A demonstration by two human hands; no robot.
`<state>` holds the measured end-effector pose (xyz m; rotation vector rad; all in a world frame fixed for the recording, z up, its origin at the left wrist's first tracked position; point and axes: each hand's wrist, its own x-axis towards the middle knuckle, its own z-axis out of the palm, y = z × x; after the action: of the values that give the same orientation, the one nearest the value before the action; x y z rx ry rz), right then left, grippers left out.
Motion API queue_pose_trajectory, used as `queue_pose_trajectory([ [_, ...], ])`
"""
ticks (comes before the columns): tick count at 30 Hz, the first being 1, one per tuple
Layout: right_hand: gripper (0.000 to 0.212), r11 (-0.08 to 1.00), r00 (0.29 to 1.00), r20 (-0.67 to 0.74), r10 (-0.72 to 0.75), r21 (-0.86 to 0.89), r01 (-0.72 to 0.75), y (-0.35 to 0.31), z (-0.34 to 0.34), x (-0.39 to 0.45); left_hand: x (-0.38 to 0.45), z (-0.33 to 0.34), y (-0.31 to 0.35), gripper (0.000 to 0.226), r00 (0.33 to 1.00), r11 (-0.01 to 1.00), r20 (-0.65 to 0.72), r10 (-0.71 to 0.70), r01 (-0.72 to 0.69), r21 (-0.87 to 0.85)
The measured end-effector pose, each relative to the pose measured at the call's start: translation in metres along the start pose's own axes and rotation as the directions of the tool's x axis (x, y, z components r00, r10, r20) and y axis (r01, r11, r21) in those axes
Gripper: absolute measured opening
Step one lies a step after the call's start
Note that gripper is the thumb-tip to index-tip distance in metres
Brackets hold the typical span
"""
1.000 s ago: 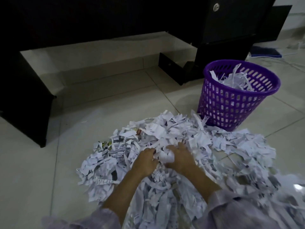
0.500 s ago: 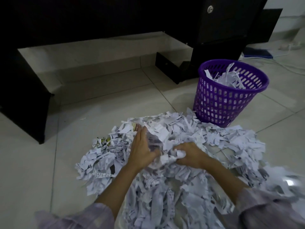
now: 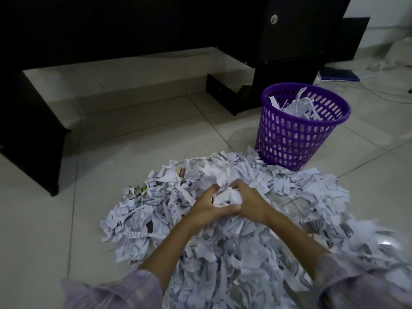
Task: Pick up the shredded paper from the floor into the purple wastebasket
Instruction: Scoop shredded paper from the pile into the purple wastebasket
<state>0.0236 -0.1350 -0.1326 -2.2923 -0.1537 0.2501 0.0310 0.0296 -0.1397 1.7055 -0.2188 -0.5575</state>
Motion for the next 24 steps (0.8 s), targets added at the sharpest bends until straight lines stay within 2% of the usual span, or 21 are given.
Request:
queue_pose_trajectory([
  [2, 0.055, 1.0, 1.0, -0.005, -0.005, 0.027, 0.005, -0.001, 0.003, -0.001, 0.003, 0.0, 0.0, 0.083, 0.999, 0.999, -0.014, -0.031, 0.031, -0.042],
  [3, 0.059, 0.999, 1.0, 0.002, -0.014, 0.037, 0.014, 0.0, 0.003, -0.001, 0.003, 0.0, 0.0, 0.086, 0.999, 0.997, -0.011, -0.044, 0.043, -0.068],
  [6, 0.073, 0.994, 0.998, 0.063, -0.024, 0.105, 0.018, -0.003, 0.0, -0.002, 0.003, -0.002, 0.0, 0.068, 0.997, 0.992, -0.029, -0.069, 0.066, -0.105],
  [9, 0.079, 0.989, 0.982, 0.188, -0.007, 0.144, -0.021, -0.009, -0.001, -0.006, 0.001, -0.005, 0.002, 0.048, 0.977, 0.979, -0.168, -0.131, 0.1, -0.18],
  [11, 0.073, 0.988, 0.972, 0.235, 0.012, 0.144, -0.047, -0.012, 0.001, -0.008, 0.002, -0.005, 0.004, 0.041, 0.965, 0.991, -0.234, -0.119, 0.101, -0.088],
  [13, 0.051, 0.98, 0.984, 0.175, -0.03, 0.198, -0.006, -0.016, 0.003, -0.007, 0.003, -0.004, 0.007, 0.038, 0.952, 0.994, -0.289, -0.104, 0.105, -0.015],
  [14, 0.039, 0.987, 0.992, 0.116, -0.055, 0.159, 0.037, -0.019, 0.003, -0.006, 0.004, -0.003, 0.009, 0.036, 0.946, 0.994, -0.31, -0.098, 0.106, 0.007],
  [15, 0.033, 0.996, 0.995, 0.062, -0.079, 0.049, 0.076, -0.021, 0.002, -0.004, 0.005, -0.002, 0.012, 0.031, 0.942, 0.994, -0.324, -0.091, 0.107, 0.032],
  [17, 0.046, 0.972, 0.994, -0.009, -0.106, -0.212, 0.102, -0.027, 0.001, -0.003, 0.004, -0.001, 0.021, 0.023, 0.937, 0.993, -0.342, -0.067, 0.096, 0.067],
  [19, 0.059, 0.934, 0.984, -0.098, -0.151, -0.341, 0.109, -0.032, 0.001, -0.003, 0.005, -0.004, 0.029, 0.023, 0.933, 0.995, -0.36, -0.02, 0.055, 0.087],
  [22, 0.056, 0.943, 0.945, -0.253, -0.206, -0.309, 0.123, -0.037, -0.001, -0.003, 0.006, -0.009, 0.039, 0.018, 0.916, 0.98, -0.4, 0.027, 0.055, 0.191],
  [24, 0.044, 0.953, 0.908, -0.335, -0.253, -0.25, 0.173, -0.037, -0.004, -0.001, 0.006, -0.01, 0.042, 0.018, 0.905, 0.967, -0.423, 0.043, 0.069, 0.245],
])
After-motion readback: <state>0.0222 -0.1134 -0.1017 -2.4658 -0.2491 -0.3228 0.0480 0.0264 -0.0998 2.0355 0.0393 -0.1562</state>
